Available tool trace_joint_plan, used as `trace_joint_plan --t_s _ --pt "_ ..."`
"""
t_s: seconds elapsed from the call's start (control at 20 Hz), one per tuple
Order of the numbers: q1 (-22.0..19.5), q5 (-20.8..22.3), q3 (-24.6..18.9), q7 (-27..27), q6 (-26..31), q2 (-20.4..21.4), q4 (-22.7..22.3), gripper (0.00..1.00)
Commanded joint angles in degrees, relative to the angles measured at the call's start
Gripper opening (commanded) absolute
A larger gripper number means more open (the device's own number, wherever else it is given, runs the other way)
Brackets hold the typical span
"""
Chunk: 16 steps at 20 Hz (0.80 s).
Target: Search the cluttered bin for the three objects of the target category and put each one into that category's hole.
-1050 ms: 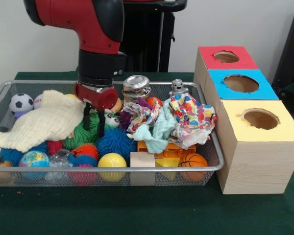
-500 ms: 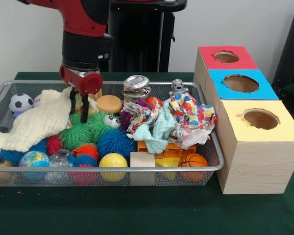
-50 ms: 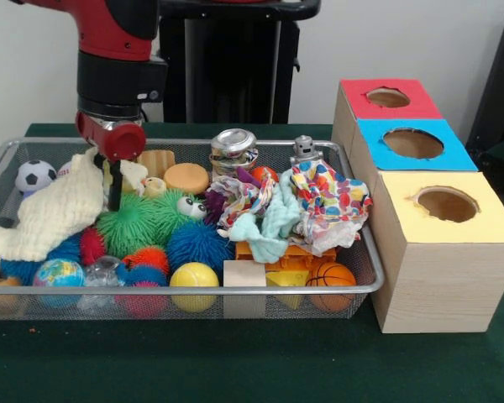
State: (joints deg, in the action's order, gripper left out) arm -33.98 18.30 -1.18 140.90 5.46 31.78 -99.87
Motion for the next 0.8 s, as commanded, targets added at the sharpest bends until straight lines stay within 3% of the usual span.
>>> trace_joint_plan --t_s 0.05,0.3,0.55,0.8 --pt "-1.7 -0.1 -8.5 -5.6 9.8 -1.7 7.7 1.0" --pt "-4.0 1.2 -11.8 -7.5 9.6 -4.2 10.6 1.0" --pt "-4.4 1.7 -13.6 -9.1 12.6 -3.8 12.8 1.0" --pt "-6.1 2.9 -16.3 -9.8 11.9 -5.2 13.3 1.0"
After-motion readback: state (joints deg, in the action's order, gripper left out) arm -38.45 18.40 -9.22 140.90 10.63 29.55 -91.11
